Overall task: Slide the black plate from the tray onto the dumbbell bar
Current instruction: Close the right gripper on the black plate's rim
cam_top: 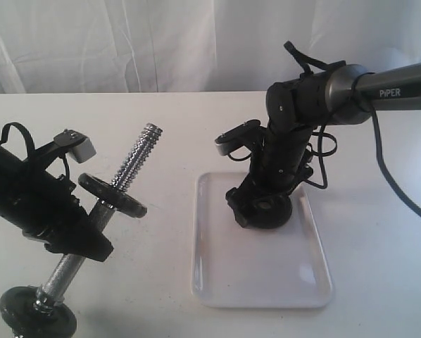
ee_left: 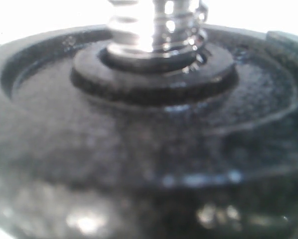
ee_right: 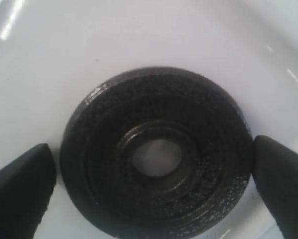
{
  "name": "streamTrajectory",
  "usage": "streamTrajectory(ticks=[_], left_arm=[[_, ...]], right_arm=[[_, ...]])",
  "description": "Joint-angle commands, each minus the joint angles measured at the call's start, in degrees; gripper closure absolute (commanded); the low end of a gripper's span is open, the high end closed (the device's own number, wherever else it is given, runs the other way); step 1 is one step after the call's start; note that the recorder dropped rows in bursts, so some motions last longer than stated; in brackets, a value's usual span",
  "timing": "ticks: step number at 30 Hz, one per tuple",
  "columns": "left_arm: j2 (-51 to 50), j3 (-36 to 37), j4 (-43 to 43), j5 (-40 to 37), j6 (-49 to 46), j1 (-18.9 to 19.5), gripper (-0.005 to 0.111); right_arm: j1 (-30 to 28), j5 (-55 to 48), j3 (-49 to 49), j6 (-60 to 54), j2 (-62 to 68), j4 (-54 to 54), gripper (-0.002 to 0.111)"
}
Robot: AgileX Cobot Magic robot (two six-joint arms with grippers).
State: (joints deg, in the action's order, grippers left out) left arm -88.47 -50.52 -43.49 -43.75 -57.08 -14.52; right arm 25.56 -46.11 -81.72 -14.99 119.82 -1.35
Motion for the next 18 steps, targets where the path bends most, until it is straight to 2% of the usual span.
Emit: streamTrajectory(ticks=[1, 5, 7, 10, 18], left_arm=[[2.8, -1.2, -8.8, -4.6, 0.9, 0.0, 0.107], [2.8, -1.2, -8.8, -4.6, 0.9, 0.0, 0.107], [2.8, -1.2, -8.8, -4.6, 1.0, 0.0, 0.107], [2.8, -1.2, -9.0, -4.6, 1.0, 0.0, 0.107], [2.8, -1.2, -9.0, -4.6, 1.0, 0.0, 0.107]], right_arm=[[0.1, -1.6, -0.1, 1.5, 0.4, 0.0, 0.003], [0.1, -1.5, -0.1, 3.5, 0.4, 0.1, 0.01], [0.1, -1.2, -0.1, 3.7, 0.4, 0.1, 0.02], [0.1, -0.9, -0.1, 3.9, 0.4, 0.1, 0.04], [0.1, -1.5, -0.1, 7.5, 0.4, 0.0, 0.108]])
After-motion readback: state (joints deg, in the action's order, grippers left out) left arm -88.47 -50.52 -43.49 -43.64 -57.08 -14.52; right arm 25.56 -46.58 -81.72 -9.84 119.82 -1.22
